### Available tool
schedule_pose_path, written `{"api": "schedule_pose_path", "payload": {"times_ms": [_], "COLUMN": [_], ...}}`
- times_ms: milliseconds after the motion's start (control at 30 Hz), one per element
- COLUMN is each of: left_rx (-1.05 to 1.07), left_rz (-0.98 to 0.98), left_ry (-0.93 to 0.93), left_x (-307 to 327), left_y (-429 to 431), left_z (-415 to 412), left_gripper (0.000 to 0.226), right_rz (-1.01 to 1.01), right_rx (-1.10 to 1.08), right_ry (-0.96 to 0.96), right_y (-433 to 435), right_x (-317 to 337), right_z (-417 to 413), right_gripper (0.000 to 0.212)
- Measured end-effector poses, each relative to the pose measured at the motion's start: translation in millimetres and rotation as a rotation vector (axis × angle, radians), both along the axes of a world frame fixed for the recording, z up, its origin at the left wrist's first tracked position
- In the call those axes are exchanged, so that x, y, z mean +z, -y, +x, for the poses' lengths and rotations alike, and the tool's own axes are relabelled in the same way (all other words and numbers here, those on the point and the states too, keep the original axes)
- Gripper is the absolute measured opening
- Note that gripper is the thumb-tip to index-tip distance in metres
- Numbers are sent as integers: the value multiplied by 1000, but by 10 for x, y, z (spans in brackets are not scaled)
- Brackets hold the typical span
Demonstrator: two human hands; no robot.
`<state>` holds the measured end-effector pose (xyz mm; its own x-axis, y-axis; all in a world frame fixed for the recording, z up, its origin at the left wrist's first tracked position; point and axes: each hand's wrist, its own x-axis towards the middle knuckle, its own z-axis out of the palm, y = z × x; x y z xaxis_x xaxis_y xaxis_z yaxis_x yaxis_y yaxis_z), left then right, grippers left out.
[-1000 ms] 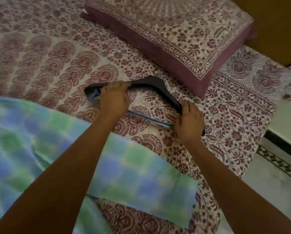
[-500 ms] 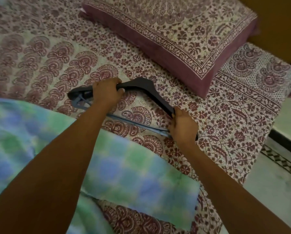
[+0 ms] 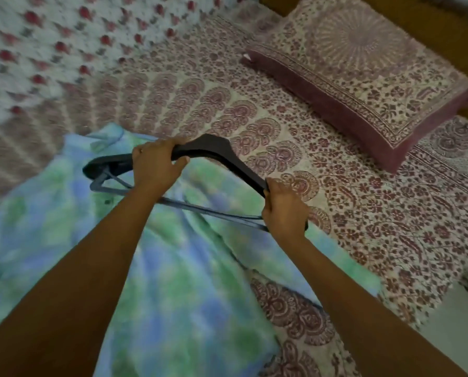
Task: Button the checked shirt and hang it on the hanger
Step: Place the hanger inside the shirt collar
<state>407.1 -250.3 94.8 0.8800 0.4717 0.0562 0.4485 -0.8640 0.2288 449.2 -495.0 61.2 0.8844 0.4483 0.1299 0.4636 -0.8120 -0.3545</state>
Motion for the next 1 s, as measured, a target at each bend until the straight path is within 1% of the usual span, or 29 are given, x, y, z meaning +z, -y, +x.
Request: {"api": "schedule_pose_path", "payload": {"times_ms": [133,267,333,400,467,600,633,733,800,900,1000], "left_rx": [89,173,188,198,227,312,344,441,496,583,653], "left_rz": [37,-38,-51,-47,-38,-9,-11,-53,-56,-68,-63], "left_ry": [38,72,64,68,93,79,64,69,57,56,29], "left_x": [397,600,643,630,601,513,471,338,220,31,-145], "left_y": [-320,-688,-878,-1007,-1126,-1394,-1492,-1717,-1867,-2115,-2399], "left_z": [-823,-1521,-1789,-1961,-2069,-2175,-2190,-2225,-2243,-2285,-2291], "left_gripper": [36,31,32,33,33,35,35,33,31,30,31], "right_rz": [59,34,-13,-19,-13,43,54,98,118,173,289], "right_rx": [100,170,189,186,205,208,203,197,148,80,78], "right_ry": [-7,2,61,118,156,148,123,74,-17,-145,-261], "right_y": [-392,-772,-950,-1080,-1219,-1509,-1607,-1830,-2000,-2311,-2678], "right_x": [293,558,642,684,700,667,621,444,321,116,-83], "right_z": [-574,-1095,-1299,-1408,-1437,-1366,-1323,-1198,-1127,-1047,-959], "right_gripper": [37,39,39,39,36,16,17,29,33,45,53]}}
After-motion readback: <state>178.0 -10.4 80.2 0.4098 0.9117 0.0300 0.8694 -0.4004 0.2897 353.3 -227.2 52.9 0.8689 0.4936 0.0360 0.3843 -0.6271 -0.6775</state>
